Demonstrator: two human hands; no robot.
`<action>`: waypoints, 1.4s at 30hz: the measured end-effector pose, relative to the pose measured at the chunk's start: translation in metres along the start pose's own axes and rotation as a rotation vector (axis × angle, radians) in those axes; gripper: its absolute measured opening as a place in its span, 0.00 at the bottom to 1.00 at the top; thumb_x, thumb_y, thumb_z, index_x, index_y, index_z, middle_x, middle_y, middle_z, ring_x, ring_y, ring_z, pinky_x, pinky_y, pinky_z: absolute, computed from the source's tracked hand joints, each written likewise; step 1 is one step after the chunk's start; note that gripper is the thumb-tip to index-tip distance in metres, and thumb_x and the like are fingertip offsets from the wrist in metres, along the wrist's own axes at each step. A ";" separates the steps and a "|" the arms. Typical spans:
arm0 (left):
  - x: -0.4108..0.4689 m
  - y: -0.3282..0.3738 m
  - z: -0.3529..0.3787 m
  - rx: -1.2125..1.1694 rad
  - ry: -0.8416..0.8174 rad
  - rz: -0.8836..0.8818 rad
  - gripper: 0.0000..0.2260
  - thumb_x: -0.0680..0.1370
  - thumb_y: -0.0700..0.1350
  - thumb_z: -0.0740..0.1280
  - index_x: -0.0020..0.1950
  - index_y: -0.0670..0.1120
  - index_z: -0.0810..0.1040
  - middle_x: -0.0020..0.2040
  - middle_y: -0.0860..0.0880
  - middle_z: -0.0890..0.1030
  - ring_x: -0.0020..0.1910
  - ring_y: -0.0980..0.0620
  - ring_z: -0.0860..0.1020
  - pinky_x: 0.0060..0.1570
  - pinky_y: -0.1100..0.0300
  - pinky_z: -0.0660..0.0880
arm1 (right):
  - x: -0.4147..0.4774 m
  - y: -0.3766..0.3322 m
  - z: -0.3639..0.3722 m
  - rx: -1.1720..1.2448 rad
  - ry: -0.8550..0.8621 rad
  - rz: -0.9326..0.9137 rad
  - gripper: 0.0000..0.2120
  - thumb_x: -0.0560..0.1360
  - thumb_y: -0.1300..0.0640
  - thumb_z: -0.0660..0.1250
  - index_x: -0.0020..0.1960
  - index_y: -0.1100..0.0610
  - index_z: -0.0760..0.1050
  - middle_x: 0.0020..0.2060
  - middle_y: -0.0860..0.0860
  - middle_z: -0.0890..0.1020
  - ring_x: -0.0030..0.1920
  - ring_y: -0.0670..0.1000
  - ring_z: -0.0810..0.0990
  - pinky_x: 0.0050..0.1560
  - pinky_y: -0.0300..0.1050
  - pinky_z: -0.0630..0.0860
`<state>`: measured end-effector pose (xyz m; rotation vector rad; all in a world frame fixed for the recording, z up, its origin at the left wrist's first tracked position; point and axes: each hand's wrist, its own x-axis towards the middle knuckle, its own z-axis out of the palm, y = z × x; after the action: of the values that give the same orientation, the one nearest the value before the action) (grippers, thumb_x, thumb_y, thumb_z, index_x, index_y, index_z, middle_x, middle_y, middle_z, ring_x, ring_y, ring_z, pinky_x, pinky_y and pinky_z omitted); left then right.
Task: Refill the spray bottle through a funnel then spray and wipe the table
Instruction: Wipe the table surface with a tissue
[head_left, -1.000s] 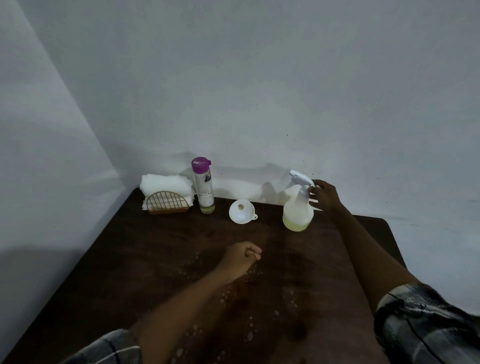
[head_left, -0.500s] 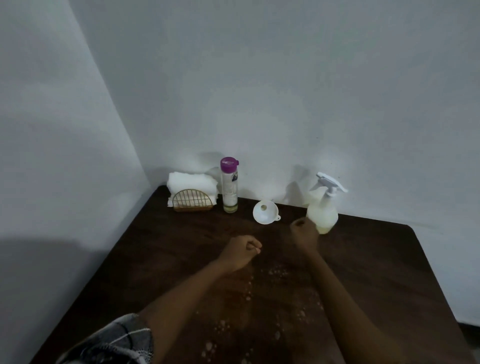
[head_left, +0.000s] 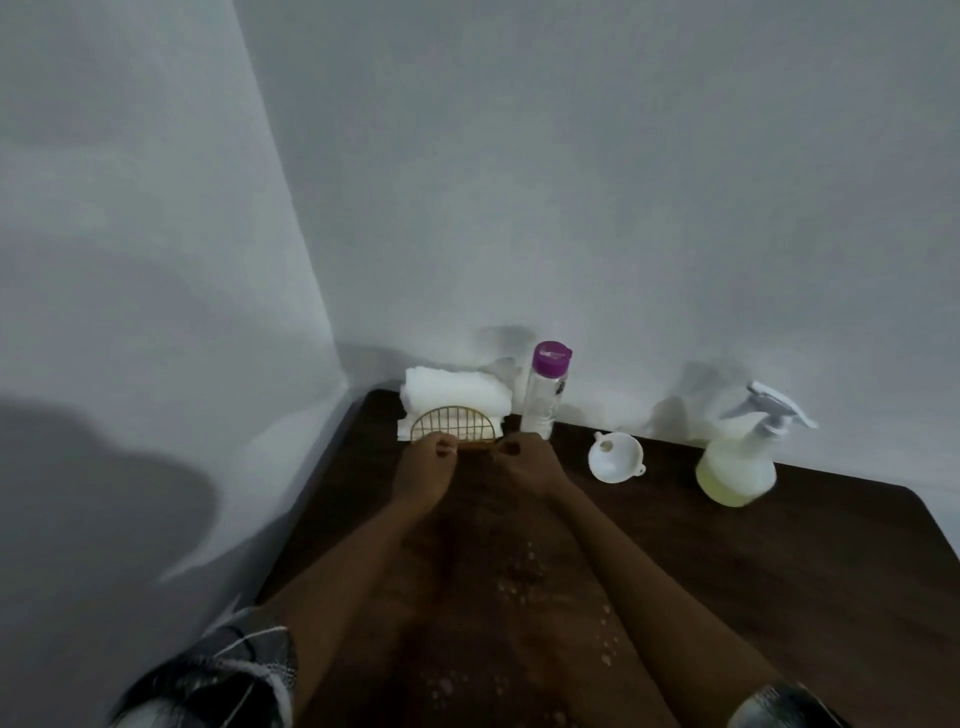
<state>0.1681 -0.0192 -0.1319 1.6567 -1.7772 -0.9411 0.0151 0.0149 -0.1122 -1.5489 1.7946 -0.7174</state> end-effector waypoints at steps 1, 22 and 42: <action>0.010 -0.003 -0.006 -0.017 0.029 -0.007 0.10 0.77 0.39 0.62 0.57 0.42 0.78 0.58 0.43 0.79 0.57 0.47 0.76 0.56 0.60 0.70 | 0.009 -0.008 0.007 -0.039 0.021 -0.023 0.09 0.75 0.63 0.62 0.50 0.66 0.79 0.49 0.61 0.81 0.48 0.55 0.78 0.49 0.42 0.71; 0.099 -0.028 -0.037 -0.125 -0.040 -0.036 0.16 0.73 0.38 0.69 0.60 0.42 0.75 0.53 0.42 0.80 0.52 0.45 0.78 0.53 0.53 0.76 | 0.119 -0.042 0.049 -0.576 0.286 -0.161 0.08 0.74 0.66 0.59 0.46 0.64 0.77 0.46 0.58 0.77 0.52 0.58 0.72 0.39 0.50 0.74; 0.108 -0.013 -0.050 -0.010 -0.057 0.068 0.20 0.75 0.48 0.68 0.66 0.46 0.72 0.61 0.45 0.77 0.61 0.44 0.74 0.62 0.47 0.70 | 0.134 -0.072 0.010 0.058 0.169 -0.141 0.07 0.70 0.68 0.67 0.40 0.60 0.70 0.34 0.50 0.74 0.34 0.46 0.71 0.33 0.27 0.66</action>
<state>0.2032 -0.1330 -0.1197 1.5673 -1.8510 -0.9740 0.0563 -0.1279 -0.0805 -1.6296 1.7802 -0.9853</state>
